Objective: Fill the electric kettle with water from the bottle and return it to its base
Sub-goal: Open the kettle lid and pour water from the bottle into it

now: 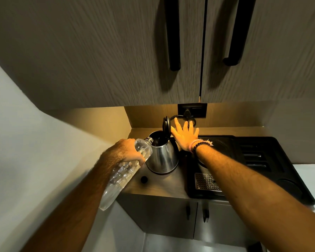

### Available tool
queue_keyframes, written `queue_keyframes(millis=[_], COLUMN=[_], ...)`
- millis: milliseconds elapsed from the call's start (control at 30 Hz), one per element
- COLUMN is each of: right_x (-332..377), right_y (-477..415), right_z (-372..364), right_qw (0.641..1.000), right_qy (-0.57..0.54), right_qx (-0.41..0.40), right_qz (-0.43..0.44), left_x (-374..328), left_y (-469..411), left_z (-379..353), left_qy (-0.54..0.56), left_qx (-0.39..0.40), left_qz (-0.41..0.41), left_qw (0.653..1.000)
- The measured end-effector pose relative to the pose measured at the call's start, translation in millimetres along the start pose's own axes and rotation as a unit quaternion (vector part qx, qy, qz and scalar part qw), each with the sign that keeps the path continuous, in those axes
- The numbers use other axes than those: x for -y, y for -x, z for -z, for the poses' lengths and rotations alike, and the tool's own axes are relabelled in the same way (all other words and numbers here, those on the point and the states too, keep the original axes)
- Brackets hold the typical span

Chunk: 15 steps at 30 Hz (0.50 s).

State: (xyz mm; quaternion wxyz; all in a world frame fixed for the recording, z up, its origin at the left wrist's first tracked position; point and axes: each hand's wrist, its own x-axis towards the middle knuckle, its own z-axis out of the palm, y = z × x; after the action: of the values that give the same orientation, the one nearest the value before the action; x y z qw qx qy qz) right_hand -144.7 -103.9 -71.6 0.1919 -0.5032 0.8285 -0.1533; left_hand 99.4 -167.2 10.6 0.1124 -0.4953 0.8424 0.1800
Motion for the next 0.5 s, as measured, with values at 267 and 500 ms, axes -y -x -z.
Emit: queue_keyframes(millis=[267, 500], right_x=[-1, -3], right_y=[-2, -4], right_z=[-3, -3], right_qw=[1.000, 1.000], right_qy=[-0.004, -0.003], right_qx=[0.000, 0.008], right_qz=[-0.005, -0.003], left_x=[1, 7], left_y=[0, -2], left_z=[0, -10], left_qy=[0.011, 0.042], left_qx=[-0.014, -0.031], left_qz=[-0.002, -0.006], left_qw=[1.000, 0.999])
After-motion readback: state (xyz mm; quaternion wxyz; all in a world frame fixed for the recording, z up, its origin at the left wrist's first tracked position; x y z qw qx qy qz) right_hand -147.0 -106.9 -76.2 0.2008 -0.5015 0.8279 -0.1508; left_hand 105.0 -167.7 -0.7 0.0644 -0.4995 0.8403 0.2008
